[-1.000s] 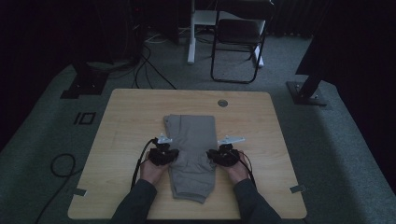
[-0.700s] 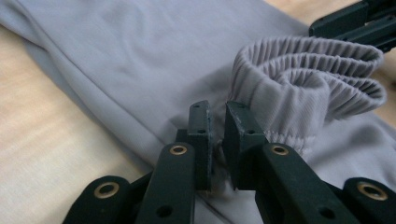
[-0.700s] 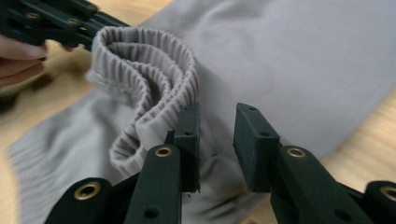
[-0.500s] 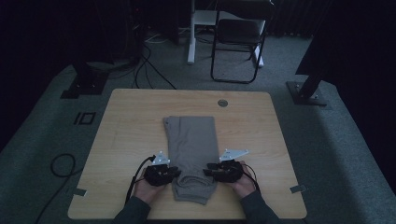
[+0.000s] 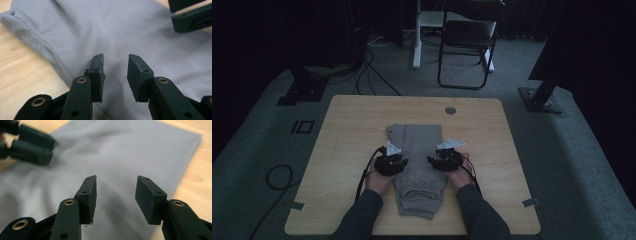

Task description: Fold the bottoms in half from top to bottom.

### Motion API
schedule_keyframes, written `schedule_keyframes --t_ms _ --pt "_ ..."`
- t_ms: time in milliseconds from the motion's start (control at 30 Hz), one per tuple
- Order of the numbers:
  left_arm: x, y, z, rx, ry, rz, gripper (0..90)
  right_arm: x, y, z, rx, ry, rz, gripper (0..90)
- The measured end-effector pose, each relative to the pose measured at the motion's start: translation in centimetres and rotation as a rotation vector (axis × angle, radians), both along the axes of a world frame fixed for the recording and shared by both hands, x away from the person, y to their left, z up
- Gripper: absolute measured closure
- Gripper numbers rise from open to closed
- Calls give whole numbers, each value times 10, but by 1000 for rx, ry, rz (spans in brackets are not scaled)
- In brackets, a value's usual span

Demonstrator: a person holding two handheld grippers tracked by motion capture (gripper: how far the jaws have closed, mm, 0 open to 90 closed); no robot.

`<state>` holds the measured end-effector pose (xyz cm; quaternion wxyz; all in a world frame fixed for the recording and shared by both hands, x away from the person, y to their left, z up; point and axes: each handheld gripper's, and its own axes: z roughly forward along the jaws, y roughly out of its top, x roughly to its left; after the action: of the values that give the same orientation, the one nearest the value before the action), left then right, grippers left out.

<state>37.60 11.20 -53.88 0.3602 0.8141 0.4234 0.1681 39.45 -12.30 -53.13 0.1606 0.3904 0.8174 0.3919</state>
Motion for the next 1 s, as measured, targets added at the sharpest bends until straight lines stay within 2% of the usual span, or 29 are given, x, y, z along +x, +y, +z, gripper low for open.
schedule_keyframes --t_ms 133,267,400,500,700,900,1000 --pt "8 -5 -7 40 1 13 660 26 9 -6 -38 0 -52 512" --pt "7 -3 -9 30 1 18 667 36 11 -18 -66 30 -73 503" --pt "-1 1 -11 1 4 24 684 27 9 -20 -56 13 -61 501" --pt "-13 3 -12 -9 6 23 685 18 8 -20 -61 12 -42 501" --pt "-40 7 -13 -24 7 -9 685 -5 6 -21 -57 2 -16 502" --pt "-61 9 -14 -47 11 -15 684 -25 6 -22 -56 -2 -4 502" --pt "-71 9 -13 -45 16 -40 676 -34 5 -22 -60 -2 11 502"
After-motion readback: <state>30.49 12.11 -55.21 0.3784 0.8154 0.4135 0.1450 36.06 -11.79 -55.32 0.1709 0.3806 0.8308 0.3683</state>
